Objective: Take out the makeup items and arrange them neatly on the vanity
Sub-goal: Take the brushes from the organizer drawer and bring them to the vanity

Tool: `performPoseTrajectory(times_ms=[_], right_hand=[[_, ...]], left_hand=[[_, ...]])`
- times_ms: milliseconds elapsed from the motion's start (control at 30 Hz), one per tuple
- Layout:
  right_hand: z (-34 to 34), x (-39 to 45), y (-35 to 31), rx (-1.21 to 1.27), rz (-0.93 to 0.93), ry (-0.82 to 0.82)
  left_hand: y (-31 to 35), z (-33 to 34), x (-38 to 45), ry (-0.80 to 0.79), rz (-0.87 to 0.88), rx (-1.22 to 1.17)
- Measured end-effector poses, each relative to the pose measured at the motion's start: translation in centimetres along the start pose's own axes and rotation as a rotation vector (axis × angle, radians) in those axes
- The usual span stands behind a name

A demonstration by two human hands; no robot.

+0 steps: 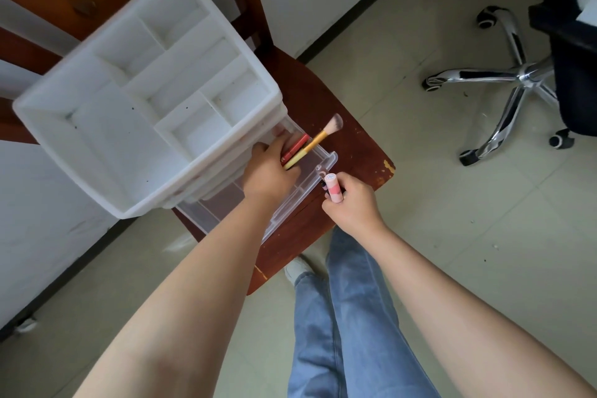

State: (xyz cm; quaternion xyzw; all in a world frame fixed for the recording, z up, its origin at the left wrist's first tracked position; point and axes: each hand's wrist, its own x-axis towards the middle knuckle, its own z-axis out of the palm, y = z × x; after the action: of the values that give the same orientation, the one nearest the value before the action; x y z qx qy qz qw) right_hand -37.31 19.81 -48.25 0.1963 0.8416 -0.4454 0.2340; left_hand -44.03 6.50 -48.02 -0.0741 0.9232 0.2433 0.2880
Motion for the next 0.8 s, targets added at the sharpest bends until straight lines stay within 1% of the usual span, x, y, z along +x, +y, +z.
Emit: performPoseTrajectory(times_ms=[233,333,400,467,567,667,733,800], right_hand=[[0.1,-0.6,0.6,0.003,0.023,-0.026],[0.5,-0.7,0.8,0.007,0.031,-0.020],[0.8,-0.8,0.8,-0.010,0.015,-0.019],[1.0,-0.8,0.7,-0.071,-0.035,-0.027],[0.6,-0.8,0.6,-0.218,-0.157,-0.070],[0.1,-0.6,0.4,-0.400,-0.288,-0.185],[-0.1,-0.4,0.1,-0.499,-0.368,-0.260],[-0.1,-0.2,-0.2,-0.587,-0.440,-0.297]], left_hand=[[-3.5,-0.7,-4.1,-0.042,-0.032,0.113],[-4.5,-0.7,-4.9,0.038,-0.071,0.088],[-4.4,-0.2,-4.5,0.066,-0.053,0.102],[-4.1,0.5,-4.0,0.059,-0.022,0.157],[-4.1,1.1,-3.2,0.088,-0.050,0.194],[-4.3,0.9,-3.0,0.085,-0.092,0.137],[-4.7,0.2,-3.5,0.062,-0.063,0.120],[-5.2,-0.7,-4.8,0.059,-0.017,0.137]])
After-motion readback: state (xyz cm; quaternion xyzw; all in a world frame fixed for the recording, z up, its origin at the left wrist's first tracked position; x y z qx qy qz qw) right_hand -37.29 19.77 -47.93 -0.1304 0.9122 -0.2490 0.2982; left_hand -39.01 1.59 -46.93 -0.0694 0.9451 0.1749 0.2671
